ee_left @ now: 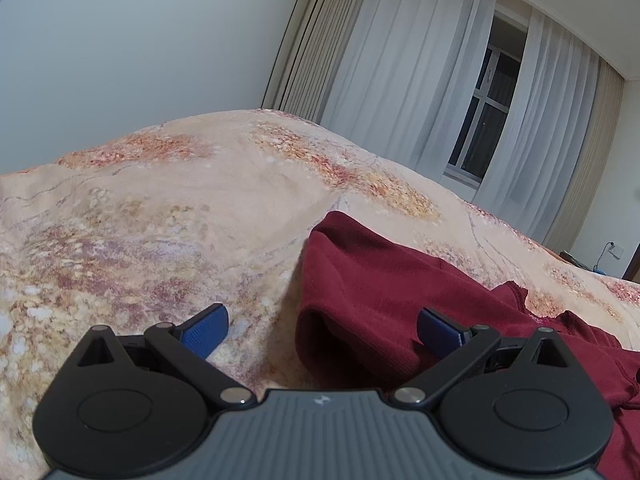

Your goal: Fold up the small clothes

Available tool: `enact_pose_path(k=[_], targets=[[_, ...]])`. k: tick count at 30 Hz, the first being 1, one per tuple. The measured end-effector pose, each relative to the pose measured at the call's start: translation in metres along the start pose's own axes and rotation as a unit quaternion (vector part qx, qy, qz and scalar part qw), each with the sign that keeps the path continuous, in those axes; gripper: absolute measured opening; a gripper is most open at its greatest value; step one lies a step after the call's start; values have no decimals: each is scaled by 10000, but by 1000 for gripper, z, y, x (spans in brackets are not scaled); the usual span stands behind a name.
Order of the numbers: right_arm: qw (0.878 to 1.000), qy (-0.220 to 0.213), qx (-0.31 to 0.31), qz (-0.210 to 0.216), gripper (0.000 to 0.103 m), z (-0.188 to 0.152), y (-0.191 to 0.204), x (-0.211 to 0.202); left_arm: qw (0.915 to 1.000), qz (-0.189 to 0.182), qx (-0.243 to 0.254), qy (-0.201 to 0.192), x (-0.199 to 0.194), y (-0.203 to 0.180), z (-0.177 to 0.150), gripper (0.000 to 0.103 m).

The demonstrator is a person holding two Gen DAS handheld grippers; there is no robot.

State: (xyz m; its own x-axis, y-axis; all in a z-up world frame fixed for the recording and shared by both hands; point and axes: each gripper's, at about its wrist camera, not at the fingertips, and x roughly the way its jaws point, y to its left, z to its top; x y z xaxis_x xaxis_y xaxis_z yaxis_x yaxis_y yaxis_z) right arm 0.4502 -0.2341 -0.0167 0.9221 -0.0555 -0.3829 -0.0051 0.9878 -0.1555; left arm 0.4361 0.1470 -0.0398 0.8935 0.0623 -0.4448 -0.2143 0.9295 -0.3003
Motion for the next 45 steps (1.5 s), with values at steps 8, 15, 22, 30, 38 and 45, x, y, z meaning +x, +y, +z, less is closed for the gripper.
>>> enact_pose_path(k=[8,15,22,30,38,45], targets=[[9976,-477,309,-384,102,1,-8,-12,10000,32,55,6,0,-1,-1,103],[9997,209,-16,100,102,-6,3,7,9998,93,142,36,2,-2,-2,103],[9964,824,-166,96,102,-11,7,22,9996,139,205,140,4,-3,0,103],[9971,397,74,645,102,-13,-41,-77,9982,-74,-43,598,-40,-7,22,103],[9932,254,204,1120,102,-45,-67,-193,9955,-356,336,815,-138,-24,-10,103],[9903,211,161,1363,102,-83,-61,-264,9906,-563,630,1072,-206,-30,-57,103]])
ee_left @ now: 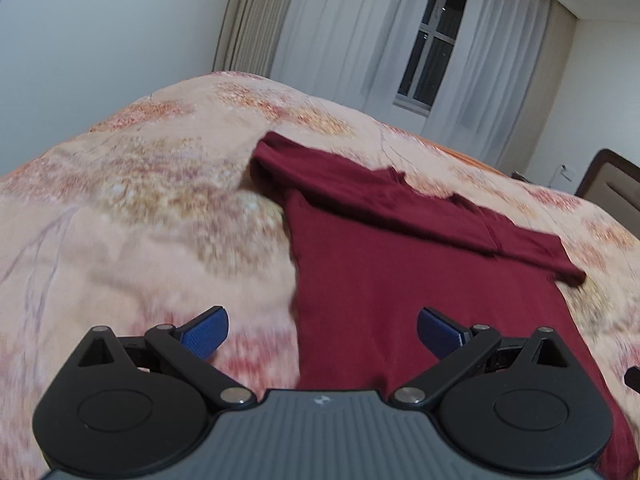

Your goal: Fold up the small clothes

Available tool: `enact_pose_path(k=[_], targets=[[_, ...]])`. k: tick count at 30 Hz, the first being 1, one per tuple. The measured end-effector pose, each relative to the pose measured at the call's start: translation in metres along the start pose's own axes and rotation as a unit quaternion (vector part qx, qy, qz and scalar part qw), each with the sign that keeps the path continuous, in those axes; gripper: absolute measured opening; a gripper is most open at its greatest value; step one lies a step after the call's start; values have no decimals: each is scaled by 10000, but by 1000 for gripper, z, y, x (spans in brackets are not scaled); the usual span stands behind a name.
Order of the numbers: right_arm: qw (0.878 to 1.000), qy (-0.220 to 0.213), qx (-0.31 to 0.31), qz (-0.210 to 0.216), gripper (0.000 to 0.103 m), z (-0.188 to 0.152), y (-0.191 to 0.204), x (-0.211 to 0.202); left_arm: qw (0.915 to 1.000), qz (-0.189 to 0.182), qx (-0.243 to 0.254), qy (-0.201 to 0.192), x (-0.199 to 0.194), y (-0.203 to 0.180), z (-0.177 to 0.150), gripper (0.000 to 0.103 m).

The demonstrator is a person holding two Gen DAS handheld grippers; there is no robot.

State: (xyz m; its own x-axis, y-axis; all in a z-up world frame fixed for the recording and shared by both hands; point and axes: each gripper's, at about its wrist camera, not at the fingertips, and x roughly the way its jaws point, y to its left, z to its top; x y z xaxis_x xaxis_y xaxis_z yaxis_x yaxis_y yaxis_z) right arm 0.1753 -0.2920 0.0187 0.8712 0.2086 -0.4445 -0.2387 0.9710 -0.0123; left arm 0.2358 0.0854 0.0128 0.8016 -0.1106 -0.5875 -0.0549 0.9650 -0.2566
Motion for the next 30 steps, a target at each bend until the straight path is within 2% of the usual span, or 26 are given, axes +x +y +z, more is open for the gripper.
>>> enact_pose_path(k=[8,12,16,19,22,26,30], targets=[[9990,288,-176,295,102,-52,33,-40,9974,-262,644,191,-38,-22,-55,103],[9987,376,-232,253,102,-72,50,-49,9951,-155,964,176,-48,-34,-72,103],[9974,290,-662,44,102,-86,67,-54,9906,42,1355,202,-52,-44,-82,103],[9971,241,-726,-33,102,-88,70,-55,9882,114,1512,212,-52,-46,-86,103],[9973,187,-704,-117,102,-88,68,-55,9882,130,1507,234,-54,-46,-87,103],[9927,3,-1040,-612,102,-90,73,-56,9889,134,1454,286,-56,-46,-86,103],[9911,-56,-1132,-701,102,-95,74,-57,9886,134,1464,311,-56,-45,-86,103]])
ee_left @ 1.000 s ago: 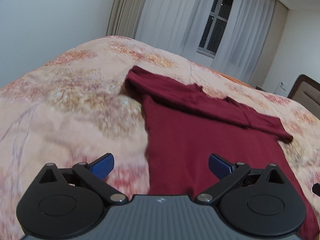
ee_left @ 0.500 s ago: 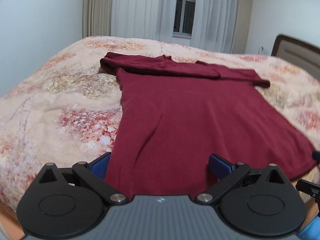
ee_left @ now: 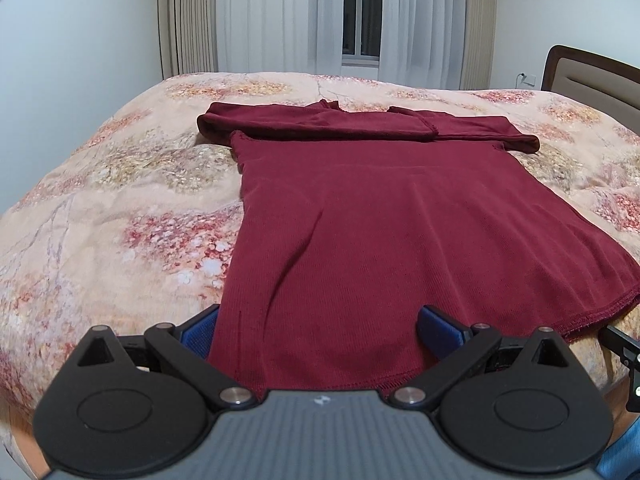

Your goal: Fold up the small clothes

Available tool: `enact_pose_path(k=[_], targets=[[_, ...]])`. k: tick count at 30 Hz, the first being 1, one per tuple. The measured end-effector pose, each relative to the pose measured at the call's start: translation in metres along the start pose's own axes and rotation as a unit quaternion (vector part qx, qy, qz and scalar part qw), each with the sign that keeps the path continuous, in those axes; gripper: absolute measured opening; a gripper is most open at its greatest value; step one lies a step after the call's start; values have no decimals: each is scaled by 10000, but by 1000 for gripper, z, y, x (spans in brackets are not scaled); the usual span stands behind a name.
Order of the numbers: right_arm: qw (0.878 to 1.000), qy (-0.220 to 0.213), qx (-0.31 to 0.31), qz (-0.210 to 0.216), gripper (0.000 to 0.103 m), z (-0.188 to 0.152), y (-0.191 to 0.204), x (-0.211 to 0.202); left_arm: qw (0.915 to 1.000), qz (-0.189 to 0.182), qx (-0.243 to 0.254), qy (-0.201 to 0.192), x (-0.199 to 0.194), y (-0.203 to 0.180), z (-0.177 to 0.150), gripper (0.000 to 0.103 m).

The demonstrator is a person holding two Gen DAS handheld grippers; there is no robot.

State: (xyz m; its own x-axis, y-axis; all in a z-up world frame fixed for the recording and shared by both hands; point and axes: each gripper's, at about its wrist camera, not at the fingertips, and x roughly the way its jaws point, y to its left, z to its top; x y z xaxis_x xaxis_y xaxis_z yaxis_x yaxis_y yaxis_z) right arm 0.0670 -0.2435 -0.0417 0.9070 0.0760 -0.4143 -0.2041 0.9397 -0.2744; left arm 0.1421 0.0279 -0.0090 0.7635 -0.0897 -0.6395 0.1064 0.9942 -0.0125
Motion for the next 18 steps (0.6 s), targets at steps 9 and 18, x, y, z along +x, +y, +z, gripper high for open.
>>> enact_pose_path(k=[9,18], targets=[[10000,-73,-39,-25,102,-2,0,3,10000,11,21,14,2,1,0,103],[9991,-318,-287,14,94,-2,6,5,10000,-12,68,32,-2,0,3,103]])
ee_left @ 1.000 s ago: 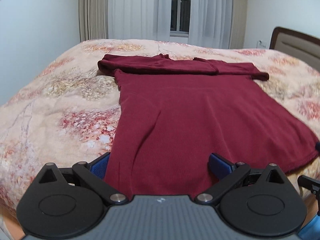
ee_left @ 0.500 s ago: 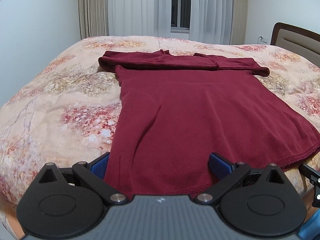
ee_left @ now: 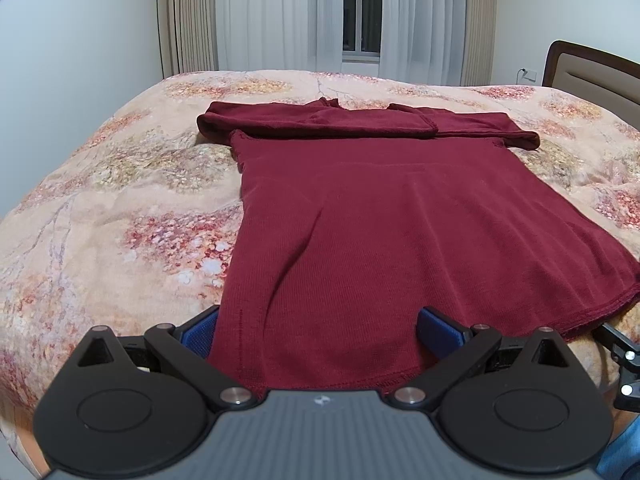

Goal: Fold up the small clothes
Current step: 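Close the right gripper on a corner of the shirt's hem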

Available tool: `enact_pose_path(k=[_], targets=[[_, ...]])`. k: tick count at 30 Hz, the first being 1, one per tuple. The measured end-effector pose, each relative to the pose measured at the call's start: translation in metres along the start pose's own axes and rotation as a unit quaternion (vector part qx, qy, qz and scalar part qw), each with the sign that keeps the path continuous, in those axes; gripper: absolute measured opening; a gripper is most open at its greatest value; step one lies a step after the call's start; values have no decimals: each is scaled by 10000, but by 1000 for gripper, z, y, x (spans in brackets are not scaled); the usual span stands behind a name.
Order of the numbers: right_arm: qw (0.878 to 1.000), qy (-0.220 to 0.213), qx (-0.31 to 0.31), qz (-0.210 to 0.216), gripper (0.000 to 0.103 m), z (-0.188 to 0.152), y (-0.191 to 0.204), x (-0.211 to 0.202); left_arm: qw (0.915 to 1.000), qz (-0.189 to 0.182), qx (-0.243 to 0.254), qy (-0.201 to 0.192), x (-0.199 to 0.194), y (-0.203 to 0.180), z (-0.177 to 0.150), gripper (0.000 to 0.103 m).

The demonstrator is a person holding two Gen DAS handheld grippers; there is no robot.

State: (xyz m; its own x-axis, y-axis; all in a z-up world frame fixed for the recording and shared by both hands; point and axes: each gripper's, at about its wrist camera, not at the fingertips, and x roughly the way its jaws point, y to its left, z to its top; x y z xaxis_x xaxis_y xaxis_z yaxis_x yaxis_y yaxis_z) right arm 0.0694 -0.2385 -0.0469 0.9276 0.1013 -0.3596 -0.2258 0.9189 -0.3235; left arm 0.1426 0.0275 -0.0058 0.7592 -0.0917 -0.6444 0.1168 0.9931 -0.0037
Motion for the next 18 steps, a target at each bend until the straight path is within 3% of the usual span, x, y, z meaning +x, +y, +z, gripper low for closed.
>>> enact_pose_path(k=[8,13,18], targets=[[9996,-93,94,246,78,-4,0,-3,9925,-141,1170,-321,-26,-29,-15,103],[9987,49,68,493,54,6,1,-1,9910,-117,1312,-241,-30,-49,-16,103],[9969,478,87,627,48,22,0,5,9886,-155,1428,-443,-43,-60,-15,103]])
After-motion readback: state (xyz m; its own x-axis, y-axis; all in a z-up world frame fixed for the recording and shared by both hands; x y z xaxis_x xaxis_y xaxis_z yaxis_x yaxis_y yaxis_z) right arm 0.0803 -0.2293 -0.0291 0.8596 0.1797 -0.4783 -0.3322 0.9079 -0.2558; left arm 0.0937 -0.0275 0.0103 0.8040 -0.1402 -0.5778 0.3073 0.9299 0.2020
